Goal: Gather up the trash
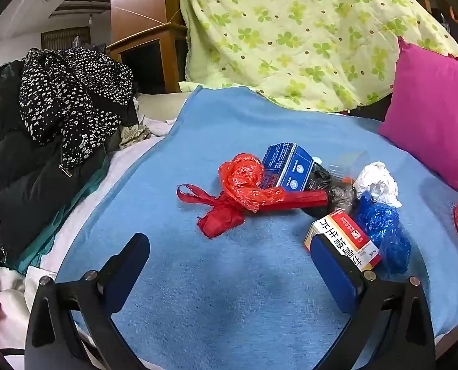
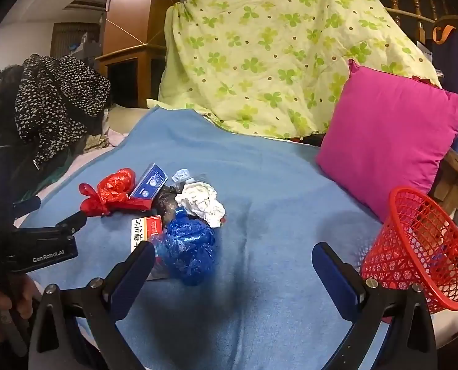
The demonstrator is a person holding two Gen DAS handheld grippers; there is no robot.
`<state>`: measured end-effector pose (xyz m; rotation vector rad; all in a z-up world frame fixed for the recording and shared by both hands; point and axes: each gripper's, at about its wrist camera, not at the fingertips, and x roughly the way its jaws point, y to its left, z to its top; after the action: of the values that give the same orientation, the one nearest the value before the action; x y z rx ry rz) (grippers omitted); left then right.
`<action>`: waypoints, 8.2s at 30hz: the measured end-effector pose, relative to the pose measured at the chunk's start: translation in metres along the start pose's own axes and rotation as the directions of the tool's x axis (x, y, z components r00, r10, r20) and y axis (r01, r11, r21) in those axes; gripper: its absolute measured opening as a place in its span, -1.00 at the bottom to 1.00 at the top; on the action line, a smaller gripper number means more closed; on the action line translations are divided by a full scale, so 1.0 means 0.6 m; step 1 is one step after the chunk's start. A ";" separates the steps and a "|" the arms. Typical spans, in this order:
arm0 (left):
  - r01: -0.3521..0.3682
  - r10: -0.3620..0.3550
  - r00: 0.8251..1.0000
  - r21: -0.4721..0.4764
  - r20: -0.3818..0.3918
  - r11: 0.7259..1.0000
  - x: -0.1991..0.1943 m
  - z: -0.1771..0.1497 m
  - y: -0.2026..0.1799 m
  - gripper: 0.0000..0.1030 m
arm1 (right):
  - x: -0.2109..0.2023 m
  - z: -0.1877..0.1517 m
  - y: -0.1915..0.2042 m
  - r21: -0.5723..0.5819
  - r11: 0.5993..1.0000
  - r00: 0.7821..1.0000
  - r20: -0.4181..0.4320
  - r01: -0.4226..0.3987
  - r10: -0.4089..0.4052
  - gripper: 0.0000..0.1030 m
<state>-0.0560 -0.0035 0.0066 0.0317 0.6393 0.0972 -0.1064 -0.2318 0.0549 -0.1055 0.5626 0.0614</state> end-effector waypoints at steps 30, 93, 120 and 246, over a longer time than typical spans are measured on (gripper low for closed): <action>0.011 -0.012 1.000 0.040 0.010 0.999 -0.006 -0.008 -0.017 1.00 | 0.007 -0.007 0.002 -0.005 1.000 1.000 0.002 -0.009 0.009 1.00; 0.235 -0.233 0.969 0.025 -0.078 0.972 0.055 -0.010 -0.088 1.00 | 0.224 -0.010 -0.101 0.471 0.835 0.862 -0.253 -0.286 0.438 -0.03; 0.329 -0.346 0.922 -0.122 -0.174 0.937 0.099 -0.033 -0.107 0.16 | 0.074 0.008 -0.208 0.414 0.883 0.974 0.047 -0.220 0.221 -0.03; 0.512 -0.553 0.833 -0.369 -0.005 0.776 0.182 0.099 0.105 -0.24 | 0.242 -0.012 -0.073 0.483 0.845 0.902 -0.221 -0.229 0.371 -0.43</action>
<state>0.0613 0.0703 -0.0066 -0.5123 0.7161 -0.3456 0.0160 -0.2717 -0.0254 0.4379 0.8910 0.2277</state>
